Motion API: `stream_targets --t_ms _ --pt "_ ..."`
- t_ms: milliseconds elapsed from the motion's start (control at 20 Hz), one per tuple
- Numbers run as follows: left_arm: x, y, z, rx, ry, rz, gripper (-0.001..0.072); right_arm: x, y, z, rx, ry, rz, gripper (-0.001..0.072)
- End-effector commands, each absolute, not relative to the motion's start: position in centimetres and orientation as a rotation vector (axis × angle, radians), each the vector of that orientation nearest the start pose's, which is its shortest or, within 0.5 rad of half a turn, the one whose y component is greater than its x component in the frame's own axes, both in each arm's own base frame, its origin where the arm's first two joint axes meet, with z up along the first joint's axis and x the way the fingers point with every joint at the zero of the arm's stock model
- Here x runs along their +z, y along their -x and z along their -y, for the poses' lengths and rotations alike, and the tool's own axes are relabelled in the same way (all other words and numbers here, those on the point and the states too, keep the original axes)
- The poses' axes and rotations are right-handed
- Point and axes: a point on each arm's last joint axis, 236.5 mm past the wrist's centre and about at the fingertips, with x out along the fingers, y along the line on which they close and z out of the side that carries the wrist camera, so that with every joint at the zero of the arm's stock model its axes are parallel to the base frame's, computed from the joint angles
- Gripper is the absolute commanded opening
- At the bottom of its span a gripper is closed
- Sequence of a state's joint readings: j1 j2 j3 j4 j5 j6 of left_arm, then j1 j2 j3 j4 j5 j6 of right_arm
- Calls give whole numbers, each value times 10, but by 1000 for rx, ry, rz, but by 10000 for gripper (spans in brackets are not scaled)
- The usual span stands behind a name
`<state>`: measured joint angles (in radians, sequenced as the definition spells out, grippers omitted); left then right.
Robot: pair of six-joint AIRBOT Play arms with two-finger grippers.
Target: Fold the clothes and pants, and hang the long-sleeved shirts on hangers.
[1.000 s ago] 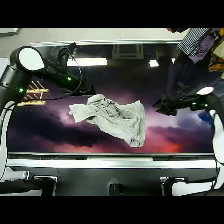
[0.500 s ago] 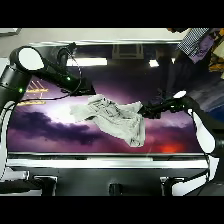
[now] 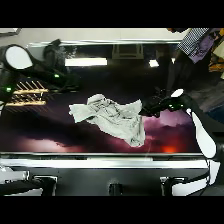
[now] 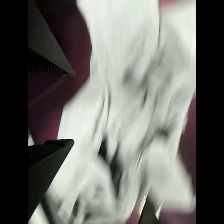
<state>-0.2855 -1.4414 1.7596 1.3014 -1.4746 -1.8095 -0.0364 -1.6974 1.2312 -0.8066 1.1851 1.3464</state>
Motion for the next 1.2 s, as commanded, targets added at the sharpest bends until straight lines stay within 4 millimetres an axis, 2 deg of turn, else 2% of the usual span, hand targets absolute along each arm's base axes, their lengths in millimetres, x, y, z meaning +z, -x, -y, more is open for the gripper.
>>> stream_targets --t_ms 0,50,250,300,350,450,600,850,1150 --pt "112 -397 98 -132 207 -1256 460 -54 -402 -132 447 -585 -1453 33" --pt "90 -388 86 -135 244 -1284 460 -48 -399 -132 457 -576 -1453 33" --pt "5 -363 75 -184 512 -1311 468 -40 -380 -136 496 -572 -1519 34" --pt "-10 -362 75 -195 580 -1299 543 -39 -375 -137 507 -572 -1538 34" --pt "-23 -362 79 -227 647 -1274 720 -39 -371 -137 515 -571 -1552 34" --pt "-39 -363 88 -257 746 -1256 720 -38 -366 -138 518 -580 -1578 34" --pt "-69 -357 97 -254 763 -1327 720 -37 -361 -139 505 -602 -1605 34" --pt "-91 -368 127 -291 809 -1326 720 -35 -355 -140 491 -628 -1641 34" --pt "-95 -391 138 -246 819 -1240 720 -32 -349 -141 504 -627 -1664 34"
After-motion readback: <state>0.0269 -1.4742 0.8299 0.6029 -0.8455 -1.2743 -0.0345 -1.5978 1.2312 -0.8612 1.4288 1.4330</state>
